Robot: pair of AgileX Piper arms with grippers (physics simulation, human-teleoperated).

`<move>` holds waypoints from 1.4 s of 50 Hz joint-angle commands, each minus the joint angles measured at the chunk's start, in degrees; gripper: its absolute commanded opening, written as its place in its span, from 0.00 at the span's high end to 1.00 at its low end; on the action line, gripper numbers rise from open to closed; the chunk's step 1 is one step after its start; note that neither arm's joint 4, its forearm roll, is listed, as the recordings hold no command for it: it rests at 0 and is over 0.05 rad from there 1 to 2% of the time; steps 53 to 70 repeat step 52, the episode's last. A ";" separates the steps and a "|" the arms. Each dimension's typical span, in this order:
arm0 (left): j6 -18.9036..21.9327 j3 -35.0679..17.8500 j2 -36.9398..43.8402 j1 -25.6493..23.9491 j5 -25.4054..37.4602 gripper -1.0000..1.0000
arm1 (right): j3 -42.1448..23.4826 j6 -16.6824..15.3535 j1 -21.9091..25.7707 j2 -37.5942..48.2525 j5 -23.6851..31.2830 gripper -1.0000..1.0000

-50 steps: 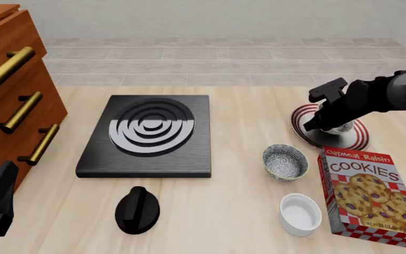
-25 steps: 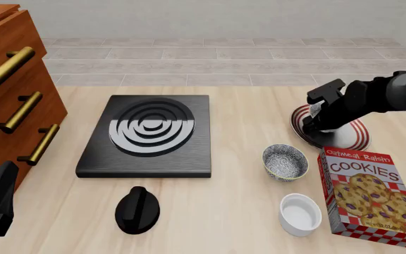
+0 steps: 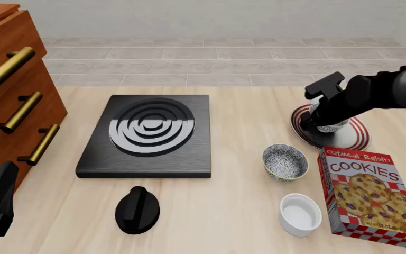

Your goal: Pick the akita bowl from table center and place it on the plate.

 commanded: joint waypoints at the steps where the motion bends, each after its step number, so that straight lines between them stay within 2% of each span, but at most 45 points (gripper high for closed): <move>1: 0.00 0.00 0.00 -0.01 0.00 0.00 | 3.77 0.51 1.43 -3.71 -1.67 0.00; 12: 0.00 0.00 0.01 0.00 0.00 0.00 | 8.54 0.70 3.04 -11.10 -1.78 0.00; 20: -0.01 0.00 -0.01 0.00 0.01 0.00 | 11.51 -0.66 3.50 -16.66 -1.31 0.00; 27: 0.00 0.00 0.02 0.00 -0.01 0.00 | 13.07 -0.58 3.73 -20.00 -1.09 0.00; 47: 0.00 0.00 0.01 0.00 0.00 0.00 | 20.02 1.76 5.77 -34.18 1.30 0.00; 52: 0.00 0.00 0.00 0.01 0.00 0.00 | 20.88 2.45 6.36 -40.23 4.09 0.00; 70: 0.00 0.00 0.00 0.01 0.00 0.00 | 20.88 2.45 6.36 -40.23 4.09 0.00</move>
